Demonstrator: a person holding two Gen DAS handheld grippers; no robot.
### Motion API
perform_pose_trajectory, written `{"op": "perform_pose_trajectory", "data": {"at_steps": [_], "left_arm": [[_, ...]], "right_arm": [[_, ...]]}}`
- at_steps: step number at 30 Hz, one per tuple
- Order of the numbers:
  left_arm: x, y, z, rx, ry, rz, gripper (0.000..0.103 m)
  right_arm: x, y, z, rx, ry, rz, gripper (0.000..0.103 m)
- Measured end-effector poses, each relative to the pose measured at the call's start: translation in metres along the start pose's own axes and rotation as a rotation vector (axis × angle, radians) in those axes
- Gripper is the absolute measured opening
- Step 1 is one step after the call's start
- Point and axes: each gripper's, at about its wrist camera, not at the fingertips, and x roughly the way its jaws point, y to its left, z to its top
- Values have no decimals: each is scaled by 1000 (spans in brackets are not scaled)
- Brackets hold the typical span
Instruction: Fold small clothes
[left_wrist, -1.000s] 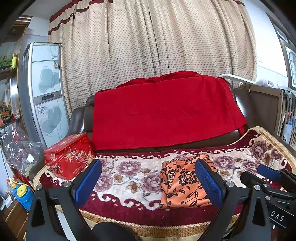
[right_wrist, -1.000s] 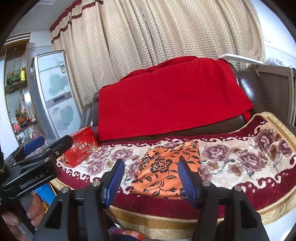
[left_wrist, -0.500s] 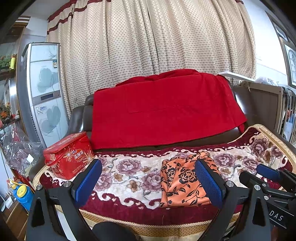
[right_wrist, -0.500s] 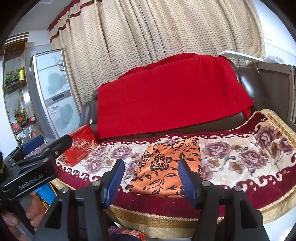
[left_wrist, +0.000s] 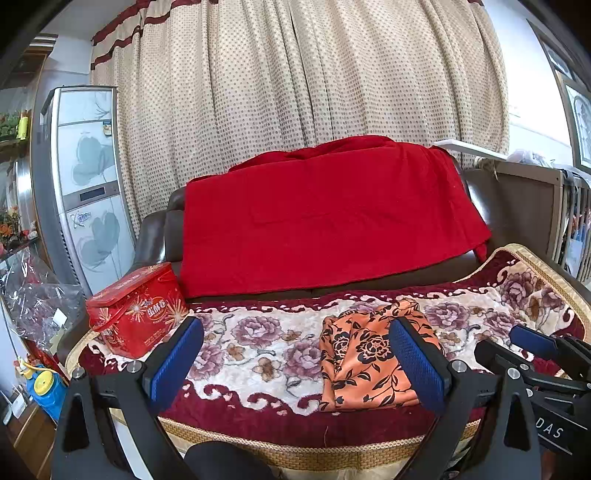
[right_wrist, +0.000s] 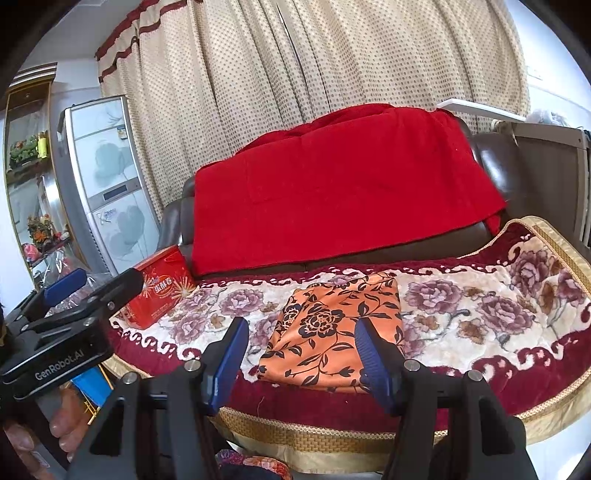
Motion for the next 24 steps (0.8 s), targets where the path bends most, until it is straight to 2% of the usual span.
{"op": "perform_pose_trajectory", "data": {"at_steps": [17, 24], "left_arm": [[6, 0, -3, 4, 16, -1, 100], [31, -5, -5, 7, 43, -31, 100]], "right_arm": [[5, -1, -3, 7, 8, 0, 64], [22, -7, -3, 14, 36, -9, 64]]}}
